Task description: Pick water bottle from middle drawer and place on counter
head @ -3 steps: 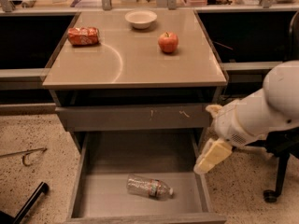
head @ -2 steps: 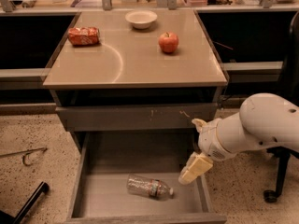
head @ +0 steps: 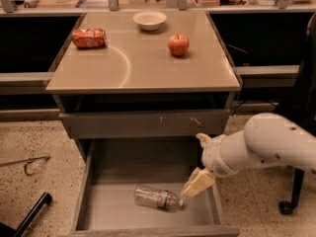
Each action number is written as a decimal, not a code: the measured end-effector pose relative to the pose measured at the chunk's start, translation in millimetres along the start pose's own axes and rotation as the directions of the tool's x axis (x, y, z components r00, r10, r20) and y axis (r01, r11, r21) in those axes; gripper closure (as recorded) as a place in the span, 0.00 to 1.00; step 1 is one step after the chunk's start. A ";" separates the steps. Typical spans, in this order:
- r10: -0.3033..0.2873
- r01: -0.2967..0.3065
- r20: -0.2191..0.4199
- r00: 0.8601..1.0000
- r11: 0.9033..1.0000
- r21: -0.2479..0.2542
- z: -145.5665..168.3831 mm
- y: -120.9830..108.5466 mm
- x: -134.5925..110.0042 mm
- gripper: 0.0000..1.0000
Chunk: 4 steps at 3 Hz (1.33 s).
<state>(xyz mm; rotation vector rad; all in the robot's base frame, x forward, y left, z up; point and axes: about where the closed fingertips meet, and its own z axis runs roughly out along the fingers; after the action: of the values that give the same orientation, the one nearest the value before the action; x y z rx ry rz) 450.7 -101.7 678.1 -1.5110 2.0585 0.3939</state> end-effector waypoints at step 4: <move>0.081 -0.070 0.119 0.990 0.993 -0.098 209.5 34.3 30.9 0.00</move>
Offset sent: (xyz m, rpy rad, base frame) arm 0.0079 0.1065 -0.2073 0.1479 0.0511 0.0150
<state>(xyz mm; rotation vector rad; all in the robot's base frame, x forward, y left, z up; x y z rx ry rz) 465.5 -2.9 488.3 -1.4277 2.0300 0.6052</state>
